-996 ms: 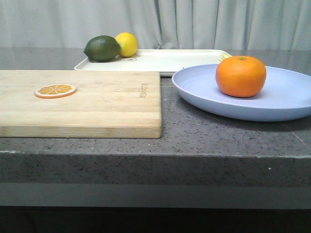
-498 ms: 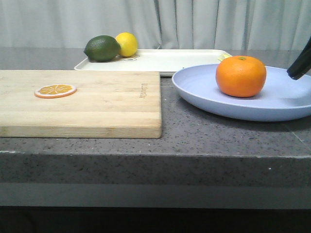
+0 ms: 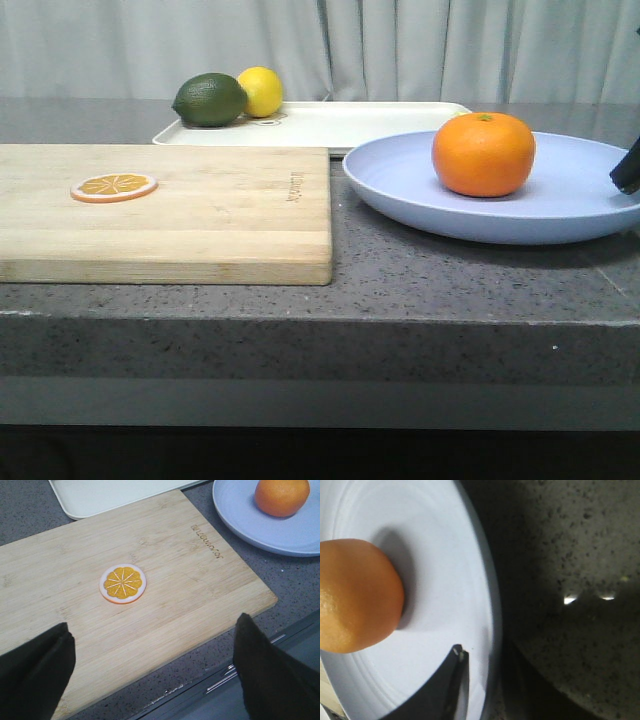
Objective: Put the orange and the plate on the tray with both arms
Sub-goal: 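Pinch the plate rim with the right gripper and tilt it up, then carry the plate with the right gripper onto the white tray and lower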
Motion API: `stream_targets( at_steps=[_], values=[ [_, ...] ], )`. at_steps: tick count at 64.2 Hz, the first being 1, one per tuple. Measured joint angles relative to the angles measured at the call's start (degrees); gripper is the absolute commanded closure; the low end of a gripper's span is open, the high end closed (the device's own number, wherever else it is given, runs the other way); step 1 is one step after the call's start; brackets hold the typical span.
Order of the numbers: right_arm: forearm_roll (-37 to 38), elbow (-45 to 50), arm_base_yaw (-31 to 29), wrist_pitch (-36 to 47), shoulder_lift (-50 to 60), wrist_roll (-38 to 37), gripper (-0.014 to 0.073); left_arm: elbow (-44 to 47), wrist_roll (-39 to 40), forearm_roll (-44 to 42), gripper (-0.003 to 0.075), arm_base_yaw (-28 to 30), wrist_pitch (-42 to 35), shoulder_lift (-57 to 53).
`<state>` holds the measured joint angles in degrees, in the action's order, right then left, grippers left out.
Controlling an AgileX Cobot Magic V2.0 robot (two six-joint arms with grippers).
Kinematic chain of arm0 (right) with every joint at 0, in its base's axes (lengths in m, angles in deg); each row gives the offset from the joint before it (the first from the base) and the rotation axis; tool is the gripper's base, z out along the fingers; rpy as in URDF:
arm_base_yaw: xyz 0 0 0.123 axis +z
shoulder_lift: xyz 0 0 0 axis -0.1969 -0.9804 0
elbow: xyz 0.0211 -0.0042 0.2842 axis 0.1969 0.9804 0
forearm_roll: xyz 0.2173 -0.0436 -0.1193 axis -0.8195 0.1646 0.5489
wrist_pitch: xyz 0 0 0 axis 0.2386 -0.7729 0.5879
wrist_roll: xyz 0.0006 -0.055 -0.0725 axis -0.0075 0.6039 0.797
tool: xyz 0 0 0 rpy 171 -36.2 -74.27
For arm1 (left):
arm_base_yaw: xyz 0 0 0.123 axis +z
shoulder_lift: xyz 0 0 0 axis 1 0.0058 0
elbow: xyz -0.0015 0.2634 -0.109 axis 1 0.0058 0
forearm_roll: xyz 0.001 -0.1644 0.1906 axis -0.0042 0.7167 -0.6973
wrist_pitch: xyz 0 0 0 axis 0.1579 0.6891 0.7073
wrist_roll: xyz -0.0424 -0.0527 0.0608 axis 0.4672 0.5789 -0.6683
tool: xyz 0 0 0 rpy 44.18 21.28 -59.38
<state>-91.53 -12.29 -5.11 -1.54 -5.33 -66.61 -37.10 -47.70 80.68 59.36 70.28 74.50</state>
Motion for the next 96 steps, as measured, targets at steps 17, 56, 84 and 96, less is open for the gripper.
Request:
stream_targets(
  at_steps=[17, 56, 84, 96],
  values=[
    [0.7, 0.0, 0.0, 1.5, -0.1, 0.1, 0.0639, 0.0, 0.0, 0.0, 0.0101, 0.0, 0.0, 0.0],
    [1.0, 0.0, 0.0, 1.6, -0.1, 0.1, 0.0658, 0.0, 0.0, 0.0, 0.0101, 0.0, 0.0, 0.0],
    [0.1, 0.0, 0.1, 1.1, -0.1, -2.0, 0.0658, 0.0, 0.0, 0.0, 0.0101, 0.0, 0.0, 0.0],
    [0.1, -0.6, 1.8, 2.5, -0.1, -6.6, 0.0658, 0.0, 0.0, 0.0, 0.0101, 0.0, 0.0, 0.0]
  ],
)
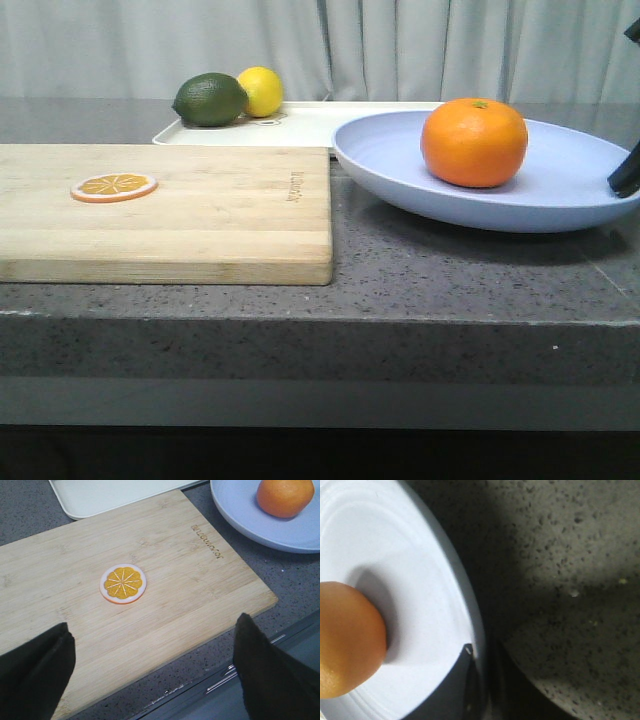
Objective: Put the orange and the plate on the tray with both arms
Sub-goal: 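Carry the plate with the right gripper onto the white tray and lower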
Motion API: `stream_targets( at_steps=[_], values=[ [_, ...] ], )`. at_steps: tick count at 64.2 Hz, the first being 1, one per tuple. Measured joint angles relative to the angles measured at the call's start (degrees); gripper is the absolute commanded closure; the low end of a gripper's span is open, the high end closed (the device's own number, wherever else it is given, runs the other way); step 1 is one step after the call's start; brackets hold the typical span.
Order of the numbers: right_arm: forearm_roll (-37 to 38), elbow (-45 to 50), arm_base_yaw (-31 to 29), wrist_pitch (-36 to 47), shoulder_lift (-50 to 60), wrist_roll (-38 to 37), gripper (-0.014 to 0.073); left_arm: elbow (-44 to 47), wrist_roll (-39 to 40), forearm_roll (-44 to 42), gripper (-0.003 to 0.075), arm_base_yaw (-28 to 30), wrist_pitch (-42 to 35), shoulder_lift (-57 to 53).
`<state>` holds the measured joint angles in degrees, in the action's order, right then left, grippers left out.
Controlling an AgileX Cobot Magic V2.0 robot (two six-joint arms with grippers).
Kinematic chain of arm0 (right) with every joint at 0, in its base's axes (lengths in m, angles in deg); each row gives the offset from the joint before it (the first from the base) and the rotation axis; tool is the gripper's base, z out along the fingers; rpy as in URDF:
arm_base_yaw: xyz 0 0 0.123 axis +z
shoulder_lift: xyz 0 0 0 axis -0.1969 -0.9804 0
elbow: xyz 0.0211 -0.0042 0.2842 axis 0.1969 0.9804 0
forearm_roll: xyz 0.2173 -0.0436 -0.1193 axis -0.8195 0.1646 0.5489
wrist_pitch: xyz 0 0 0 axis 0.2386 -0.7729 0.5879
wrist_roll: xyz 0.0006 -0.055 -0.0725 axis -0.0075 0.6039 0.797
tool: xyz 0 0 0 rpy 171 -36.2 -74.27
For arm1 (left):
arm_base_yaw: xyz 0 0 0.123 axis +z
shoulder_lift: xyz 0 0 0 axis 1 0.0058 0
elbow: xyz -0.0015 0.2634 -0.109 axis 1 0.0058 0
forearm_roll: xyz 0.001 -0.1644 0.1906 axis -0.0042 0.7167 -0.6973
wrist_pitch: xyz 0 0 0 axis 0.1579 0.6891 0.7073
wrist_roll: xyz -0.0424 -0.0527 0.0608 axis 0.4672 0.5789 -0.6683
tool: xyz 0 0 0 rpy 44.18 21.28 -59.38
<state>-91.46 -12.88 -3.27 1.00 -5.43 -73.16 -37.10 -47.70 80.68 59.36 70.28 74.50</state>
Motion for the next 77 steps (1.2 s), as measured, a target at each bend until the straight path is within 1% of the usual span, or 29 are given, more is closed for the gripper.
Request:
stream_targets(
  at_steps=[17, 29, 49, 61, 69, 77],
  values=[
    [0.0, -7.2, 5.9, 3.2, -0.2, -6.8, 0.0658, 0.0, 0.0, 0.0, 0.0101, 0.0, 0.0, 0.0],
    [0.0, -15.6, 9.5, 3.5, -3.2, -14.3, 0.0658, 0.0, 0.0, 0.0, 0.0101, 0.0, 0.0, 0.0],
    [0.7, -32.7, 13.8, 4.2, -15.2, -24.6, 0.0658, 0.0, 0.0, 0.0, 0.0101, 0.0, 0.0, 0.0],
    [4.2, -42.9, 15.2, 4.8, -23.3, -31.1, 0.0658, 0.0, 0.0, 0.0, 0.0101, 0.0, 0.0, 0.0],
    [6.8, -48.1, 15.8, 5.1, -28.3, -34.5, 0.0658, 0.0, 0.0, 0.0, 0.0101, 0.0, 0.0, 0.0],
    [7.9, -50.8, 16.2, 5.2, -31.5, -36.5, 0.0658, 0.0, 0.0, 0.0, 0.0101, 0.0, 0.0, 0.0]
  ],
)
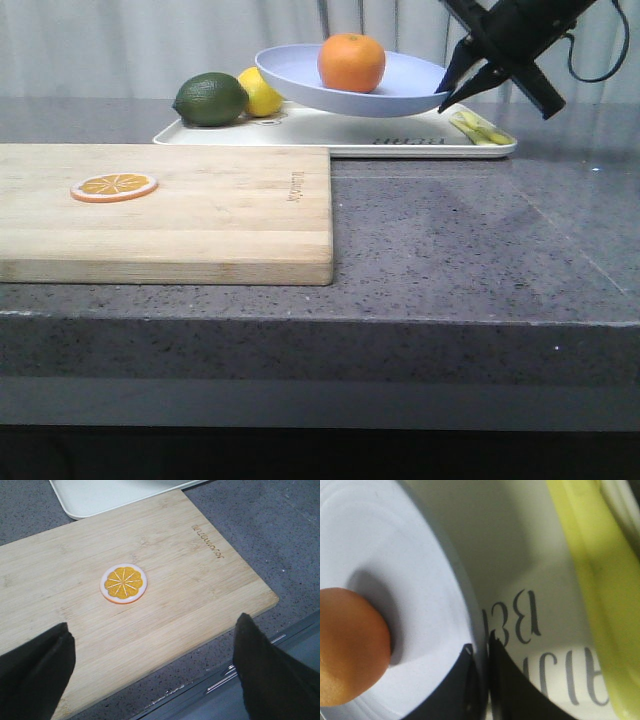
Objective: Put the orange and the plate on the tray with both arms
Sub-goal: 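Carry the plate with the right gripper onto the white tray and lower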
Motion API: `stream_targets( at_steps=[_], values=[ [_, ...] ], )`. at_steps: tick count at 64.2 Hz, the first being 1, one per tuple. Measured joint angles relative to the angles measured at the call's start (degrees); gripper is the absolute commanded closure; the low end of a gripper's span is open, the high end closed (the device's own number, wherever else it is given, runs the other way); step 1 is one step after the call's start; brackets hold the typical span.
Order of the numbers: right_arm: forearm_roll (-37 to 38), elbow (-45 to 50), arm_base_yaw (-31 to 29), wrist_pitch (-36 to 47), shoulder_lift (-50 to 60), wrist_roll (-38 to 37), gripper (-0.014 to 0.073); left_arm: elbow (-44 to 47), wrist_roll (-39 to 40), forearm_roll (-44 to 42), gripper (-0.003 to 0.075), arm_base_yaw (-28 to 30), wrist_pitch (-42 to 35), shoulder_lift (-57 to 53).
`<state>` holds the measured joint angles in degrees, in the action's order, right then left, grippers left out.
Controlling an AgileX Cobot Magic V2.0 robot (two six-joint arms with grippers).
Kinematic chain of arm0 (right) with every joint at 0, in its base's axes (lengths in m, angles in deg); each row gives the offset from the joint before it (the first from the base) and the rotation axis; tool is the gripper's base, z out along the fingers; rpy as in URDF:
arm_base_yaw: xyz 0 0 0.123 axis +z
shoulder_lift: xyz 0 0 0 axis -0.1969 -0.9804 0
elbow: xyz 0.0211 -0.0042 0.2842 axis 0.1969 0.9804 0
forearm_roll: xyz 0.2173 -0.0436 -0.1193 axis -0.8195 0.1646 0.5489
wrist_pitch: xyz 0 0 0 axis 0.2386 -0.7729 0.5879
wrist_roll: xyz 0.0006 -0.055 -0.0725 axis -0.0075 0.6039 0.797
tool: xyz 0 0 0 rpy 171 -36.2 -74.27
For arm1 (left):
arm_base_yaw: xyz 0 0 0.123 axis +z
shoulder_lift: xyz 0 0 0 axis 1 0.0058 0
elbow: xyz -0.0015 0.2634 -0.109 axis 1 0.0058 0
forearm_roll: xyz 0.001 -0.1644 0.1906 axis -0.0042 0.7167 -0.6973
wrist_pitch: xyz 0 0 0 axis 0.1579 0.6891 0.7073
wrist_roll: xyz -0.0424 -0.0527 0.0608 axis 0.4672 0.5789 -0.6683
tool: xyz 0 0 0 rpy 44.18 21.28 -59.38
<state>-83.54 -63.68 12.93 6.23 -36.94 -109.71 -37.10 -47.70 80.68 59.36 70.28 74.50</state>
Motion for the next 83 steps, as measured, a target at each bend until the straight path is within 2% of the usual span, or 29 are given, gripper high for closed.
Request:
stream_targets(
  at_steps=[57, 63, 72, 83],
  values=[
    [0.6, -0.8, 0.0, 2.4, -3.0, -0.5, 0.0645, 0.0, 0.0, 0.0, 0.0102, 0.0, 0.0, 0.0],
    [0.6, -0.8, 0.0, 2.5, -3.0, -0.5, 0.058, 0.0, 0.0, 0.0, 0.0101, 0.0, 0.0, 0.0],
    [0.5, -0.9, 0.0, 2.5, -3.0, -0.5, 0.0398, 0.0, 0.0, 0.0, 0.0102, 0.0, 0.0, 0.0],
    [-0.2, -1.0, 0.0, 2.8, -3.0, -0.6, 0.0224, 0.0, 0.0, 0.0, 0.0101, 0.0, 0.0, 0.0]
  ],
)
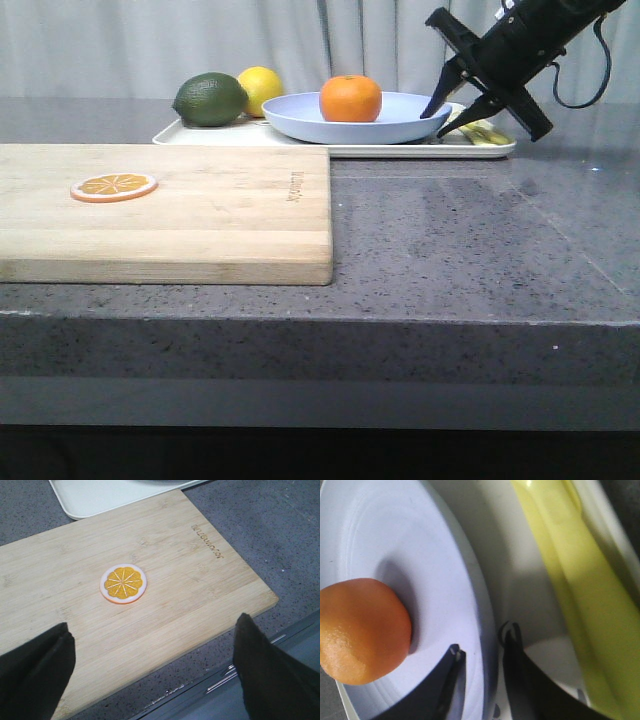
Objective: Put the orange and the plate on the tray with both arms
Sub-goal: 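Carry the plate with the right gripper onto the white tray and lower, then open the right gripper and pull it back from the tray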
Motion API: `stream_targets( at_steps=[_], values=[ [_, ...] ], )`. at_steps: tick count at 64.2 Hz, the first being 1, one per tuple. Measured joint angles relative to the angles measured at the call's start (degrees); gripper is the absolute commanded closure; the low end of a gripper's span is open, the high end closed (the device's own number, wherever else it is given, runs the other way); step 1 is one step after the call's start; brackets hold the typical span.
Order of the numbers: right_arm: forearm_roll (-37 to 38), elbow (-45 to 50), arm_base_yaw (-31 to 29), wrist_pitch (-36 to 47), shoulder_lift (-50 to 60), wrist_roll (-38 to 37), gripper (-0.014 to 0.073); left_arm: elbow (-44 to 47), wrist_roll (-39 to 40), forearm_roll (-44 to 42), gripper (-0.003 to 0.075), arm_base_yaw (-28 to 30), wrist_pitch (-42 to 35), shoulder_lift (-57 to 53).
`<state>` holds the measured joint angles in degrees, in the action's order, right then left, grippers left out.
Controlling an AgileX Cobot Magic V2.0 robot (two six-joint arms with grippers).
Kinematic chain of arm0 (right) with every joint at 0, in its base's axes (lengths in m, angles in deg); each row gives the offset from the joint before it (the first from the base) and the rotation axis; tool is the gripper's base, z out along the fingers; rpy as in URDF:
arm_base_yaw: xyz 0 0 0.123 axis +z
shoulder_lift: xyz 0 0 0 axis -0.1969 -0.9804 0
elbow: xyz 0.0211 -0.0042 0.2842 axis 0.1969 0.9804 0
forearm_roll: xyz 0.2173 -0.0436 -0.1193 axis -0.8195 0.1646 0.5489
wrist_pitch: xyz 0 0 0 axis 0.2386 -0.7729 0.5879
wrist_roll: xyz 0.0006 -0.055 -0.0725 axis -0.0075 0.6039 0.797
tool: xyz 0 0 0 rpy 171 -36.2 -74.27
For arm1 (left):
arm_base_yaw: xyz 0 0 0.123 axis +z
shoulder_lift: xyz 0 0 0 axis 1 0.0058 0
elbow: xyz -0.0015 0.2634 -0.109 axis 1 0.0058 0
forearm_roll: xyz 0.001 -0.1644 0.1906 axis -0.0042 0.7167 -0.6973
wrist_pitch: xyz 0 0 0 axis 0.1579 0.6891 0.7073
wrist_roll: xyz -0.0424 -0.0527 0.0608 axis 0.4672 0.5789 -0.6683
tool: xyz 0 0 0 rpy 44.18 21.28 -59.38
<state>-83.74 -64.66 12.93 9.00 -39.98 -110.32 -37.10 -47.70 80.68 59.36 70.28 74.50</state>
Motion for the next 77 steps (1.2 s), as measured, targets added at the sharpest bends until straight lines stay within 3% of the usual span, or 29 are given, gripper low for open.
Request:
stream_targets(
  at_steps=[8, 24, 42, 47, 58, 77],
  values=[
    [-0.1, 0.0, 0.0, 0.1, 0.0, -0.1, 0.0153, 0.0, 0.0, 0.0, 0.0101, 0.0, 0.0, 0.0],
    [-0.2, -0.1, 0.0, 0.1, 2.5, 4.0, 0.0155, 0.0, 0.0, 0.0, 0.0101, 0.0, 0.0, 0.0],
    [0.8, -0.1, 0.0, -4.5, 12.5, 20.7, 0.0155, 0.0, 0.0, 0.0, 0.0101, 0.0, 0.0, 0.0],
    [4.3, -0.2, 0.0, -7.4, 17.0, 25.6, 0.0155, 0.0, 0.0, 0.0, 0.0101, 0.0, 0.0, 0.0],
    [16.8, 1.9, 0.0, -10.5, 27.7, 28.0, 0.0155, 0.0, 0.0, 0.0, 0.0101, 0.0, 0.0, 0.0],
    [30.0, 27.4, 0.0, -8.0, 55.4, 28.6, 0.0155, 0.0, 0.0, 0.0, 0.0101, 0.0, 0.0, 0.0]
  ],
)
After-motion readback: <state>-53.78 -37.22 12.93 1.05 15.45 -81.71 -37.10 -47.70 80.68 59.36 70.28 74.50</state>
